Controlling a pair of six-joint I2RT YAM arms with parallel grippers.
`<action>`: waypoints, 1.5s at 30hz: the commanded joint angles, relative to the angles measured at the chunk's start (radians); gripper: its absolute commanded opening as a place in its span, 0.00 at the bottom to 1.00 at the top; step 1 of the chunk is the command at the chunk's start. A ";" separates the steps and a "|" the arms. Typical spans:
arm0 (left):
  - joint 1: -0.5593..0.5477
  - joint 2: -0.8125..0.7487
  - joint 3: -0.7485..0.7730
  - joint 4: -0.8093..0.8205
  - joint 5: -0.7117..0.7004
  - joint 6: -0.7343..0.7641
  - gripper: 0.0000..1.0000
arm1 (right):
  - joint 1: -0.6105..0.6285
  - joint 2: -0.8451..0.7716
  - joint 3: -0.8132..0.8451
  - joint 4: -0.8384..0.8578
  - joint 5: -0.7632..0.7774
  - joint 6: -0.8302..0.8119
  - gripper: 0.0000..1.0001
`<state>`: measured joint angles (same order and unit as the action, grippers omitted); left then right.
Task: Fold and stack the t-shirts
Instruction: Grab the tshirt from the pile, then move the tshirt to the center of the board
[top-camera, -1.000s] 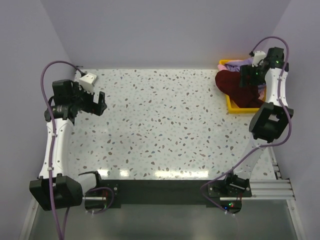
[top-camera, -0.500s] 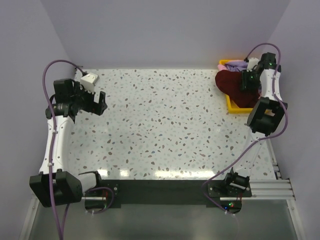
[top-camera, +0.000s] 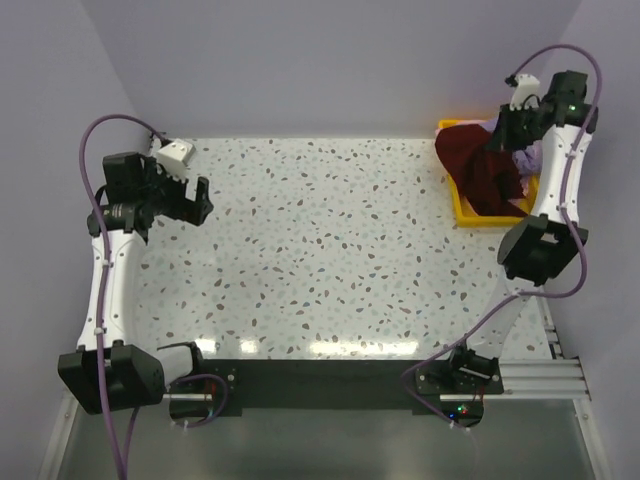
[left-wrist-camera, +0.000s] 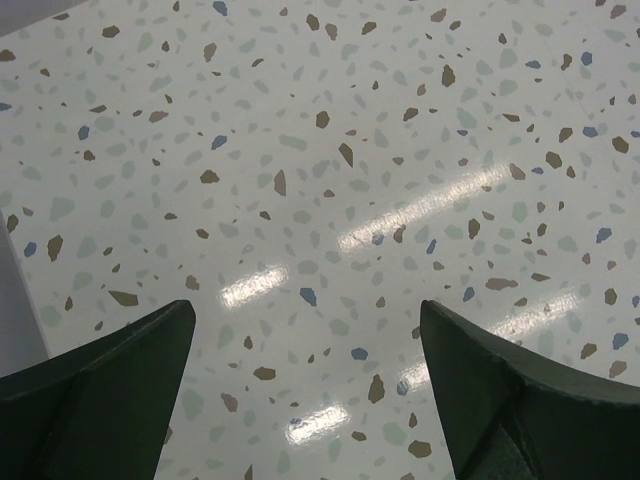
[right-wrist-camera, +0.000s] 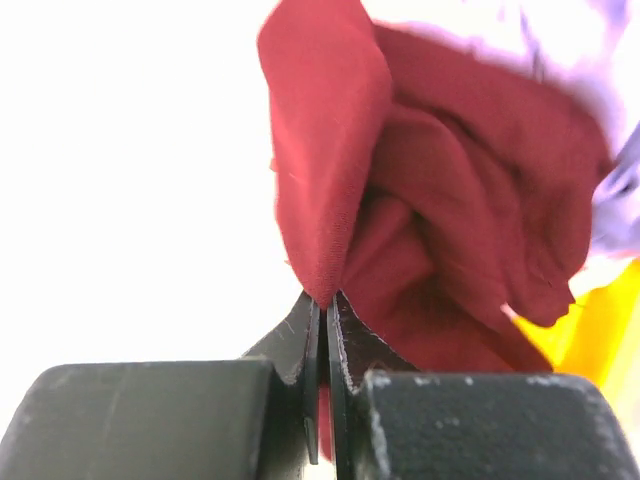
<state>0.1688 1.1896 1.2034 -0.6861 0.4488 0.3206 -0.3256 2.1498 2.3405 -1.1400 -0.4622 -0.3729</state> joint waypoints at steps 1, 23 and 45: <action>-0.002 -0.008 0.051 0.019 0.014 -0.034 1.00 | 0.025 -0.212 0.135 -0.033 -0.220 0.060 0.00; -0.002 0.016 0.166 0.036 0.016 -0.126 1.00 | 0.260 -0.442 -0.124 0.631 -0.439 0.702 0.00; -0.308 0.128 -0.195 -0.004 0.007 0.293 0.76 | 0.439 -0.550 -0.983 0.184 -0.106 0.023 0.77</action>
<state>-0.0906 1.2957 1.0485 -0.7334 0.5018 0.5812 0.0181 1.6646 1.4208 -0.9325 -0.6250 -0.2657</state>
